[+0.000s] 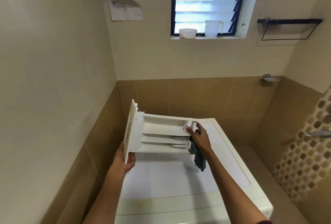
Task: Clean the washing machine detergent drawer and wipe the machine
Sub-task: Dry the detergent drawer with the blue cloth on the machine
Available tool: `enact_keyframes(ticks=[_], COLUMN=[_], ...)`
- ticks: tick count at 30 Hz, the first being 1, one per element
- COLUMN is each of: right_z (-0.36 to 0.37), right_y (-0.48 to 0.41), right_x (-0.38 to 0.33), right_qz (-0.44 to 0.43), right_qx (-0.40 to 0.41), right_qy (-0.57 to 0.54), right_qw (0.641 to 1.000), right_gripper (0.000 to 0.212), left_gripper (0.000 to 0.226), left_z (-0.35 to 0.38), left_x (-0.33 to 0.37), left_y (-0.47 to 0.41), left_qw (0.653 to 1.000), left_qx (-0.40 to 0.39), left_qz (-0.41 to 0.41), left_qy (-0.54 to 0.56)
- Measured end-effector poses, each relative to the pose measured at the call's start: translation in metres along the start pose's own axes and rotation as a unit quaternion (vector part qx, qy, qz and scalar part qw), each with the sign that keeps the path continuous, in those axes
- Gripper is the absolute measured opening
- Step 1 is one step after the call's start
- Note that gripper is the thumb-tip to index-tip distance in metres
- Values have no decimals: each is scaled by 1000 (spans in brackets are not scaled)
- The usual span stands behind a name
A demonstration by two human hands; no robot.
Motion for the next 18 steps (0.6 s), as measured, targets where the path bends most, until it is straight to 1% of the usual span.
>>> enact_keyframes(ticks=[1, 3, 5, 6, 7, 10, 11, 12, 13, 14, 15, 16, 17, 18], right_z=[-2, -5, -11, -14, -16, -17, -17, -16, -15, -11, -7, -1, 4, 10], right_y=[-2, -5, -8, -8, -8, -3, 0, 2, 4, 7, 10, 13, 15, 18], right_x=[-6, -14, -23, -27, -32, -46, -50, -54, -58, -63, -67, -70, -73, -76], right_qz=[-16, -34, -43, -52, -64, -90, -94, -100, -105, -111, -115, -122, -135, -151], right_qx=[7, 19, 49, 67, 79, 83, 86, 86, 82, 72, 59, 46, 39, 36], right_qy=[24, 66, 114, 139, 164, 221, 240, 260, 284, 312, 343, 371, 396, 419], right_qw=[1000, 997, 991, 987, 981, 968, 962, 956, 949, 941, 931, 920, 907, 894], right_gripper=[13, 23, 36, 39, 39, 35, 34, 33, 33, 33, 34, 34, 35, 35], left_gripper=[44, 44, 35, 34, 39, 74, 80, 81, 79, 73, 65, 55, 47, 45], left_z=[-4, -12, -14, -12, -8, -9, -7, -3, 3, 13, 25, 35, 48, 62], left_x=[-3, -12, -19, -20, -22, -17, -13, -8, -2, 5, 13, 20, 24, 23], left_y=[-4, -14, -16, -19, -19, -30, -32, -29, -25, -18, -9, 2, 13, 23], left_qw=[1000, 998, 996, 994, 990, 972, 970, 972, 972, 965, 947, 920, 887, 851], left_qx=[0, 10, 22, 26, 23, 50, 55, 62, 71, 71, 64, 59, 39, 0], left_qz=[-10, -32, -47, -50, -57, -58, -50, -22, 24, 95, 182, 264, 330, 369], left_qy=[-16, -50, -77, -99, -124, -222, -230, -225, -222, -233, -257, -283, -320, -373])
Point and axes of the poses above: each hand's wrist, its own y-axis away from the middle knuckle, its own z-axis out of the palm, x = y × z, the point moved 6 cm from there along -y, towards the middle knuckle, and after that the axes turned 7 degrees about y, right-handed, at the moved point
